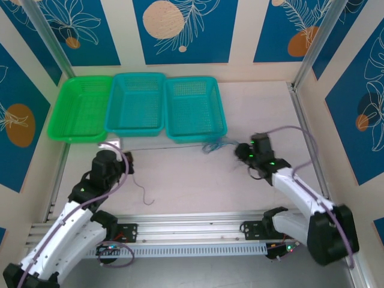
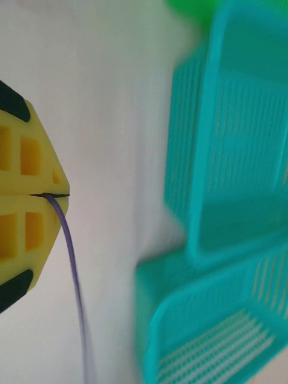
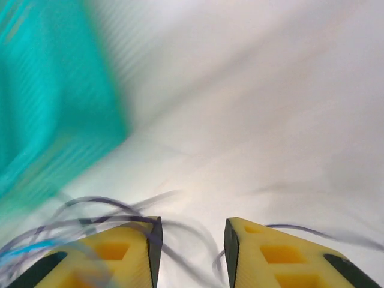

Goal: Untangle the cables

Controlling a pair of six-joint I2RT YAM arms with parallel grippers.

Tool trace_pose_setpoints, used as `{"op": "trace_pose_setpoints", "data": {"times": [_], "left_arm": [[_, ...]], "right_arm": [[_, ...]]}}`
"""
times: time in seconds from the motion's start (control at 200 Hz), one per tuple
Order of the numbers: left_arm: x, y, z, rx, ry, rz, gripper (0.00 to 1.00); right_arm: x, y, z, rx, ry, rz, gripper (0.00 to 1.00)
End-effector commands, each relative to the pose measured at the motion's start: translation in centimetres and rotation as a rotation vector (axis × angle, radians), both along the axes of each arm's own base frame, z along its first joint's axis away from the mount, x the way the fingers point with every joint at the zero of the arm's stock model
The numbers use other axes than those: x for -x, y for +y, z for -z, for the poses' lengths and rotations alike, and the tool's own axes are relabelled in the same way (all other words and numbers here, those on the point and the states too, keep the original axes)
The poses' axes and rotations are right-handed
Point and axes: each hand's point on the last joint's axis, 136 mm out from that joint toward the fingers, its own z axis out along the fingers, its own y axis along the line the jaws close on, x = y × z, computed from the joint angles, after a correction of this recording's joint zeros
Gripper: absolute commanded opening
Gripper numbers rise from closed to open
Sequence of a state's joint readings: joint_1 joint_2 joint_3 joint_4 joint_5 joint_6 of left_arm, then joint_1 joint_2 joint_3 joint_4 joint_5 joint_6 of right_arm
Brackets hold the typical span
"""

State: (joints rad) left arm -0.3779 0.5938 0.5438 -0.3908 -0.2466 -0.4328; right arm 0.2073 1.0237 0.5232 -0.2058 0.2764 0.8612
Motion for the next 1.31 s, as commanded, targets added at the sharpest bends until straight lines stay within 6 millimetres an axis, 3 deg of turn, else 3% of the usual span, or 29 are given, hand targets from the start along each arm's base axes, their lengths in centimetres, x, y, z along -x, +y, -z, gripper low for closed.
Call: {"op": "trace_pose_setpoints", "data": {"times": [0.0, 0.1, 0.175, 0.255, 0.32, 0.445, 0.535, 0.62, 0.72, 0.835, 0.94, 1.09, 1.2, 1.3], "left_arm": [[0.1, 2.6, 2.1, -0.017, 0.061, -0.141, 0.00], [-0.8, 0.5, 2.9, 0.038, 0.060, -0.052, 0.00], [-1.3, -2.0, 2.9, 0.116, 0.028, 0.064, 0.00], [-1.3, -3.0, 4.0, 0.135, 0.062, 0.106, 0.00], [-1.2, -2.7, 5.1, 0.106, 0.108, 0.098, 0.00], [-0.8, -1.6, 6.0, 0.074, 0.127, 0.045, 0.04], [-0.8, -1.5, 5.8, 0.076, 0.115, 0.044, 0.03], [-0.8, -1.8, 5.8, 0.080, 0.119, 0.059, 0.03], [-0.9, -2.2, 6.1, 0.086, 0.128, 0.073, 0.02], [-0.9, -2.1, 6.5, 0.084, 0.138, 0.068, 0.02], [-0.8, -1.9, 6.6, 0.080, 0.141, 0.057, 0.01], [-0.6, -1.7, 6.8, 0.077, 0.147, 0.054, 0.00], [-0.3, -1.0, 6.8, 0.053, 0.155, 0.021, 0.00], [0.1, 1.3, 6.7, -0.006, 0.173, -0.088, 0.00]], "right_arm": [[2.7, -3.8, 2.8, 0.073, 0.127, 0.106, 0.35], [1.8, -2.1, 2.0, 0.051, 0.096, -0.003, 0.27], [1.2, -0.1, 1.3, -0.001, 0.060, -0.113, 0.28], [1.2, 1.6, 0.7, -0.019, 0.042, -0.195, 0.31], [1.4, 3.0, -0.1, 0.001, 0.018, -0.272, 0.42], [2.5, 7.1, -2.6, 0.069, -0.079, -0.448, 0.83], [4.0, 11.3, -3.8, 0.025, -0.130, -0.594, 0.93], [5.3, 14.7, -4.0, 0.010, -0.141, -0.702, 0.95], [5.3, 16.6, -3.7, 0.020, -0.134, -0.743, 0.90], [3.7, 17.5, -2.6, 0.077, -0.107, -0.757, 0.83], [2.0, 18.1, -0.4, 0.103, -0.003, -0.704, 0.77], [-0.2, 18.7, 2.9, 0.106, 0.072, -0.606, 0.76], [-0.7, 18.1, 5.4, 0.142, 0.165, -0.546, 0.57], [-0.4, 17.0, 6.5, 0.155, 0.183, -0.509, 0.37]]}}
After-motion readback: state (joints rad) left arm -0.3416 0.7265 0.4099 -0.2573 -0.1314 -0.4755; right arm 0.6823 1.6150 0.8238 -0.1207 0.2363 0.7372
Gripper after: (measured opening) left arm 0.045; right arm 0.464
